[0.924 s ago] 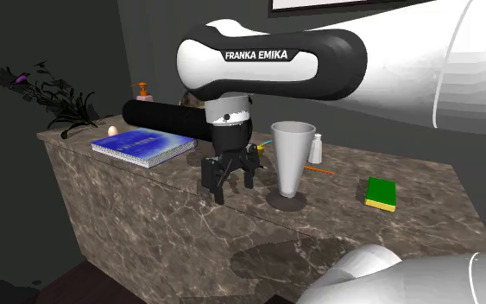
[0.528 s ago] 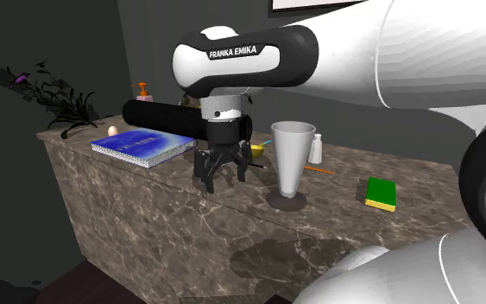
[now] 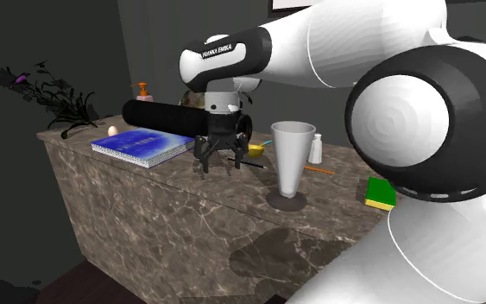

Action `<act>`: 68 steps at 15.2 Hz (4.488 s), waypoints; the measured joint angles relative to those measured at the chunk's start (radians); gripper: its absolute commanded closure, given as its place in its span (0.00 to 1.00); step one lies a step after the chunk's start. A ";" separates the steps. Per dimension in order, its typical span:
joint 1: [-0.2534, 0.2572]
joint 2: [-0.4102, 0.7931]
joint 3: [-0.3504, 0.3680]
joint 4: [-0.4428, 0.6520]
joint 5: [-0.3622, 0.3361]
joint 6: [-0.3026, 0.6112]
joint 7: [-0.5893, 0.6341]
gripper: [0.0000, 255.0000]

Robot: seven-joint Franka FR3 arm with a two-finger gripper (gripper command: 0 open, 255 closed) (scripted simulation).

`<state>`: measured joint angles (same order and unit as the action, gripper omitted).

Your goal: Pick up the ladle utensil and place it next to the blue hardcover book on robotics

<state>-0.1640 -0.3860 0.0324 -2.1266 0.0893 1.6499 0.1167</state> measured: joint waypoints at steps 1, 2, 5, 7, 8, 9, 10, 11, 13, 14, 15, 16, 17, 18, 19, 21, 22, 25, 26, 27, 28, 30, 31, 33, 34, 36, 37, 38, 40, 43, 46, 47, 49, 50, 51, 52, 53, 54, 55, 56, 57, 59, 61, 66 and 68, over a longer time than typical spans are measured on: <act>-0.009 0.030 -0.004 0.026 0.002 0.008 0.021 0.00; -0.018 0.059 -0.009 0.049 0.005 0.019 0.040 0.00; -0.046 0.155 -0.029 0.134 0.012 0.043 0.092 0.00; -0.064 0.210 -0.045 0.185 0.018 0.055 0.124 0.00; -0.073 0.234 -0.053 0.200 0.022 0.069 0.139 0.00; -0.081 0.257 -0.061 0.225 0.026 0.071 0.156 0.00; -0.089 0.282 -0.068 0.258 0.030 0.068 0.175 0.00; -0.097 0.315 -0.076 0.289 0.035 0.075 0.190 0.00; -0.120 0.373 -0.099 0.350 0.045 0.078 0.211 0.00; -0.129 0.393 -0.109 0.372 0.051 0.080 0.225 0.00; -0.135 0.426 -0.115 0.409 0.058 0.082 0.246 0.00; -0.143 0.454 -0.123 0.442 0.065 0.080 0.262 0.00; -0.155 0.480 -0.134 0.468 0.072 0.084 0.272 0.00; -0.166 0.500 -0.144 0.491 0.079 0.084 0.285 0.00; -0.177 0.520 -0.154 0.514 0.087 0.084 0.298 0.00; -0.195 0.575 -0.170 0.581 0.104 0.080 0.331 0.00; -0.207 0.600 -0.179 0.610 0.113 0.079 0.343 0.00; -0.244 0.674 -0.206 0.702 0.142 0.070 0.384 0.00; -0.256 0.706 -0.213 0.747 0.153 0.062 0.402 0.00; -0.270 0.724 -0.223 0.761 0.163 0.067 0.411 0.00; -0.279 0.741 -0.228 0.780 0.170 0.067 0.421 0.00; -0.283 0.745 -0.231 0.768 0.174 0.084 0.425 0.00; -0.282 0.743 -0.231 0.754 0.175 0.097 0.425 0.00; -0.280 0.746 -0.231 0.735 0.177 0.119 0.424 0.00; -0.279 0.748 -0.230 0.723 0.177 0.132 0.422 0.00; -0.274 0.749 -0.228 0.698 0.178 0.159 0.422 0.00; -0.273 0.748 -0.228 0.693 0.179 0.163 0.422 0.00; -0.274 0.748 -0.228 0.692 0.179 0.165 0.421 0.00; -0.274 0.748 -0.228 0.690 0.179 0.166 0.421 0.00; -0.273 0.748 -0.228 0.690 0.179 0.167 0.421 1.00; -0.274 0.747 -0.229 0.690 0.178 0.167 0.421 1.00; -0.274 0.747 -0.228 0.689 0.179 0.167 0.421 1.00; -0.273 0.746 -0.228 0.689 0.179 0.167 0.421 1.00; -0.273 0.747 -0.228 0.689 0.179 0.167 0.421 1.00; -0.273 0.747 -0.228 0.690 0.179 0.167 0.421 1.00; -0.273 0.747 -0.228 0.690 0.179 0.167 0.421 1.00; -0.273 0.747 -0.228 0.690 0.179 0.167 0.421 1.00; -0.274 0.748 -0.228 0.698 0.179 0.160 0.423 1.00; -0.274 0.748 -0.228 0.707 0.178 0.150 0.425 1.00; -0.275 0.750 -0.228 0.720 0.178 0.139 0.426 1.00; -0.277 0.751 -0.229 0.735 0.177 0.126 0.428 1.00; -0.277 0.748 -0.229 0.757 0.176 0.102 0.434 1.00; -0.278 0.748 -0.229 0.783 0.175 0.077 0.440 1.00; -0.287 0.765 -0.230 0.877 0.176 0.000 0.452 1.00; -0.291 0.776 -0.230 0.920 0.177 -0.031 0.457 1.00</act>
<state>-0.4550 0.3903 -0.1977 -1.2069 0.2668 1.6185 0.5734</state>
